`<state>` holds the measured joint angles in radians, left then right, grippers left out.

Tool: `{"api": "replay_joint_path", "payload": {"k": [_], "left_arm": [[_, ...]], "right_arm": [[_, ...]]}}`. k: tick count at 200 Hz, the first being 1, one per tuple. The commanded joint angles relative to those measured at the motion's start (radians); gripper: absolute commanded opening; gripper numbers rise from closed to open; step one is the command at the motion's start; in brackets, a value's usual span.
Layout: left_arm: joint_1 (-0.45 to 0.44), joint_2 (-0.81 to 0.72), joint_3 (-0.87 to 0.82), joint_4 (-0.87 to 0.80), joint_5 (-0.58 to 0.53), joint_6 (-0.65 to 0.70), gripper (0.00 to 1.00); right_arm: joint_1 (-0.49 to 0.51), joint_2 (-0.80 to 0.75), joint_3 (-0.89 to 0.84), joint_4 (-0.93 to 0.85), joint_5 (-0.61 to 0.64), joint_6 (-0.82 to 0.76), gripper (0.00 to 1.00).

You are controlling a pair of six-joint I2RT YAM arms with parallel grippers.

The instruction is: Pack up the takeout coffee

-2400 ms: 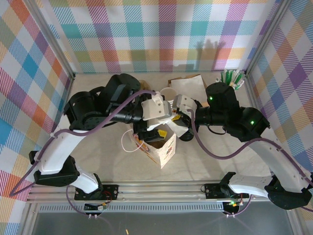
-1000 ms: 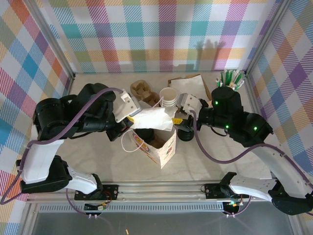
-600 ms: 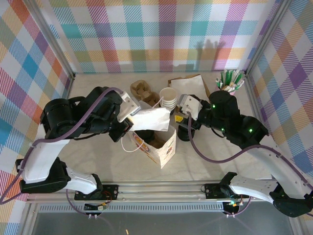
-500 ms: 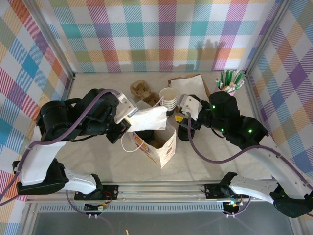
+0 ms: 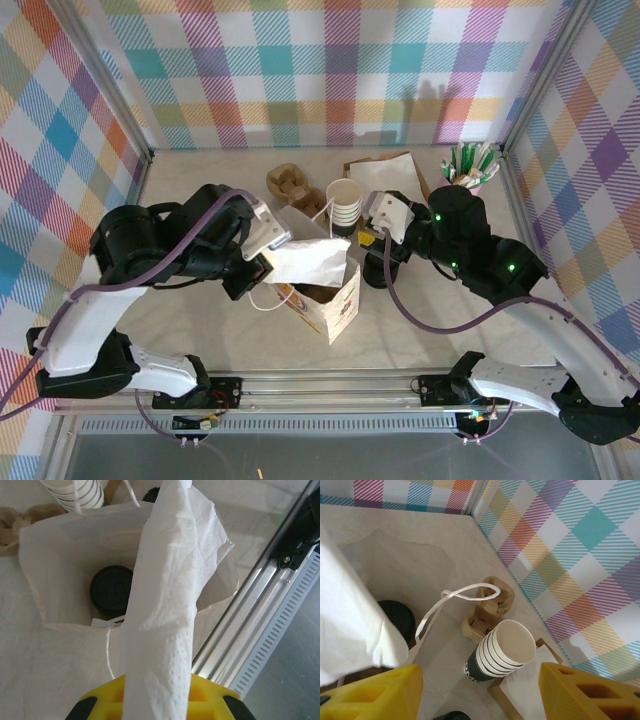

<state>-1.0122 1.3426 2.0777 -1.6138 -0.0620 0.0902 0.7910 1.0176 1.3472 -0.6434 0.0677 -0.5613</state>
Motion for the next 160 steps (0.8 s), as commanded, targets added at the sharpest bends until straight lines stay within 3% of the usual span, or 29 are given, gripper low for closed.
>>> {"api": "replay_joint_path", "payload": {"k": [1,110,160], "left_arm": [[0.021,0.007,-0.018,-0.179,0.059,0.047,0.0],[0.061,-0.039,-0.153,-0.179,0.031,0.159,0.0],[0.061,0.015,-0.119,-0.178,0.006,0.206,0.0]], "right_arm": [[-0.007,-0.015,-0.011,0.025,-0.02,0.023,0.62],[-0.007,0.001,-0.013,0.016,-0.064,0.02,0.62],[-0.007,-0.008,-0.02,0.01,-0.074,0.037,0.61]]}}
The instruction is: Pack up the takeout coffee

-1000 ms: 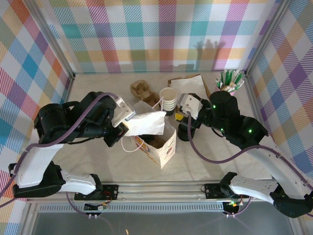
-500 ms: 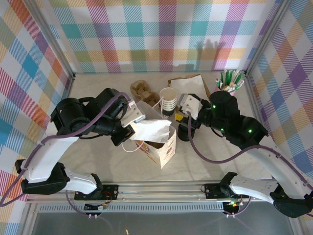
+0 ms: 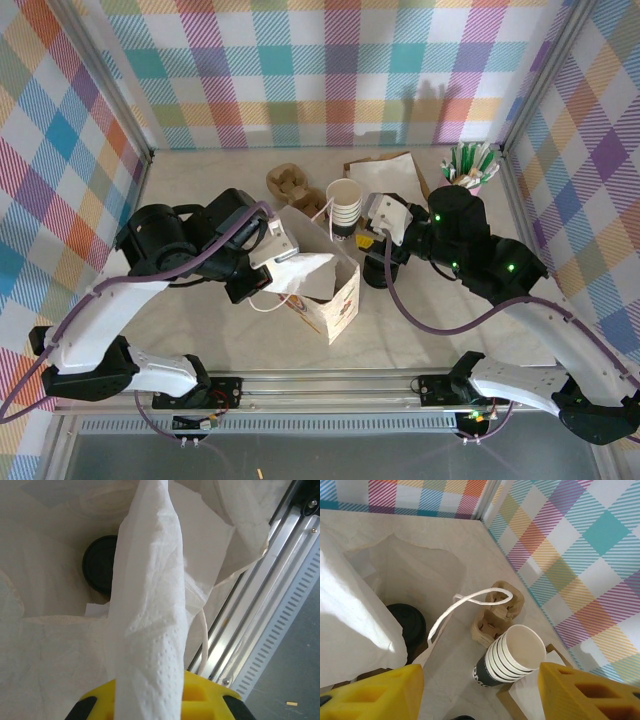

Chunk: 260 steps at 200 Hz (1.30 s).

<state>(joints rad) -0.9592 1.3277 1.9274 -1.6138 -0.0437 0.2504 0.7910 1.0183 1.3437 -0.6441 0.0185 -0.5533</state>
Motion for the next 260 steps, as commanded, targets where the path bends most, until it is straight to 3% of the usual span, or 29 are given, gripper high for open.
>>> {"api": "replay_joint_path", "payload": {"k": [1,79,104,196,260], "left_arm": [[0.008,0.032,0.033,-0.178,-0.011,0.046,0.0],[0.007,0.17,0.214,-0.177,0.071,0.077,0.0],[0.007,0.194,0.279,-0.177,0.095,0.067,0.06],[0.002,0.197,0.266,-0.177,0.087,0.071,0.07],[-0.001,0.185,0.289,-0.176,0.081,0.085,0.06]], "right_arm": [[-0.006,-0.009,-0.017,0.011,-0.025,0.029,0.61],[-0.007,-0.048,-0.038,0.009,-0.018,0.058,0.61],[-0.007,-0.058,-0.046,0.013,-0.031,0.077,0.61],[-0.006,0.147,0.2,-0.187,-0.452,0.081,0.62],[-0.006,0.223,0.167,-0.027,-0.601,0.173,0.61]]}}
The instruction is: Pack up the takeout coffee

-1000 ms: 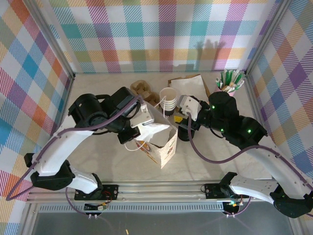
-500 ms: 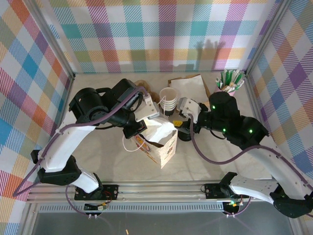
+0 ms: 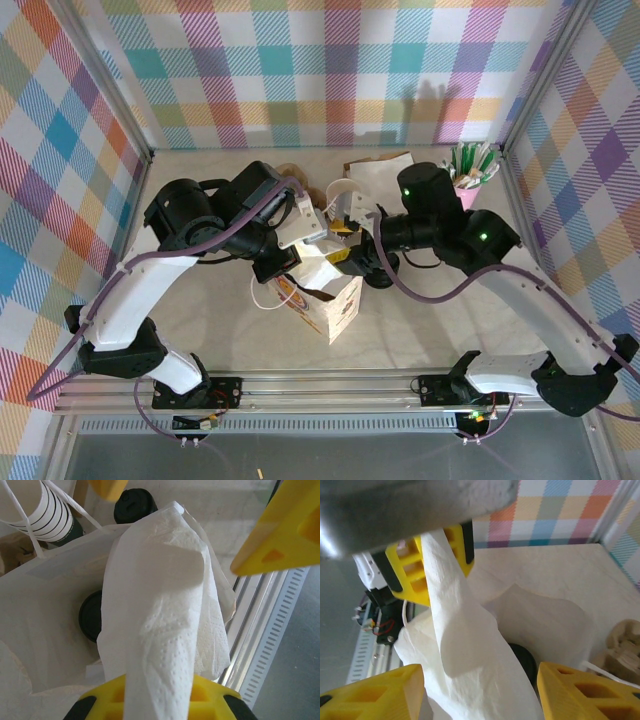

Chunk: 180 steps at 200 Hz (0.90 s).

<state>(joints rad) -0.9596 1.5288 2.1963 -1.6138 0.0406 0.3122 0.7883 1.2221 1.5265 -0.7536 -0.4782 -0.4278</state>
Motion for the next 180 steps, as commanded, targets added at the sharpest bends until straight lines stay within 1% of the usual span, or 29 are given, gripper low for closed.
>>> {"api": "replay_joint_path", "payload": {"k": [1,35,54,89,112,130,141,149,167,174,180], "left_arm": [[0.0,-0.018,0.019,-0.176,-0.003,0.023,0.06],[-0.001,-0.05,-0.019,-0.177,0.001,0.037,0.06],[-0.001,-0.054,-0.021,-0.177,-0.002,0.037,0.06],[-0.001,-0.065,-0.02,-0.177,-0.012,0.037,0.06],[-0.001,-0.077,-0.019,-0.176,-0.019,0.031,0.07],[-0.001,-0.086,-0.014,-0.176,-0.038,0.019,0.09],[-0.001,-0.094,-0.009,-0.177,-0.053,0.011,0.16],[-0.001,-0.101,-0.007,-0.176,-0.069,0.003,0.26],[-0.001,-0.125,-0.006,-0.176,-0.102,-0.024,0.54],[-0.001,-0.139,-0.012,-0.177,-0.13,-0.039,0.61],[-0.001,-0.154,-0.022,-0.176,-0.153,-0.05,0.63]], "right_arm": [[-0.003,0.02,-0.016,0.085,-0.105,0.048,0.61],[-0.003,0.058,-0.02,0.128,-0.148,0.057,0.61],[-0.003,0.083,0.0,0.117,-0.19,0.062,0.57],[-0.003,0.113,0.024,0.08,-0.242,0.056,0.41],[-0.002,0.136,0.063,0.019,-0.256,0.029,0.25],[-0.003,0.149,0.084,-0.006,-0.265,0.023,0.09],[-0.003,0.152,0.082,0.004,-0.275,0.034,0.0],[-0.003,0.15,0.075,0.023,-0.278,0.049,0.0],[-0.003,0.138,0.039,0.101,-0.286,0.087,0.0],[-0.004,0.129,0.017,0.138,-0.287,0.113,0.0],[-0.003,0.122,-0.002,0.179,-0.289,0.129,0.0]]}}
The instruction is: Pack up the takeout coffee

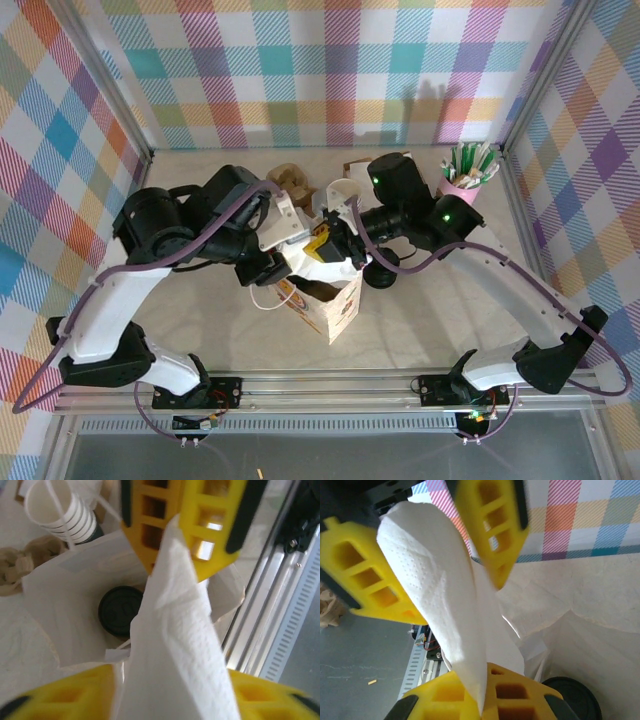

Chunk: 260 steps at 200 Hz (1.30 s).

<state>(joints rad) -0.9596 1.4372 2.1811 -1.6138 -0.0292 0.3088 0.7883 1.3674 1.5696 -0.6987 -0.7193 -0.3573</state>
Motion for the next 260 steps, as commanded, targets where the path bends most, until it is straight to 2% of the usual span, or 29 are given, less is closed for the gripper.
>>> {"api": "replay_joint_path", "payload": {"k": [1,29,78,140,206,260], "left_arm": [[-0.001,-0.064,-0.009,-0.176,-0.086,-0.048,0.64],[-0.001,-0.141,-0.054,-0.169,-0.114,-0.072,0.68],[-0.001,-0.215,-0.102,-0.117,-0.066,-0.1,0.62],[-0.001,-0.222,-0.16,-0.049,-0.077,-0.099,0.79],[0.005,-0.261,-0.185,0.05,-0.136,-0.065,0.81],[0.01,-0.301,-0.235,0.177,-0.076,-0.066,0.83]], "right_arm": [[-0.003,-0.025,-0.049,0.132,-0.048,0.061,0.0],[-0.003,-0.036,-0.115,0.272,-0.062,0.114,0.0],[-0.001,-0.03,-0.147,0.337,-0.08,0.126,0.0],[0.014,-0.044,-0.169,0.382,-0.084,0.14,0.0],[0.019,-0.05,-0.172,0.377,-0.077,0.123,0.0],[0.02,-0.056,-0.174,0.387,-0.088,0.127,0.0]]}}
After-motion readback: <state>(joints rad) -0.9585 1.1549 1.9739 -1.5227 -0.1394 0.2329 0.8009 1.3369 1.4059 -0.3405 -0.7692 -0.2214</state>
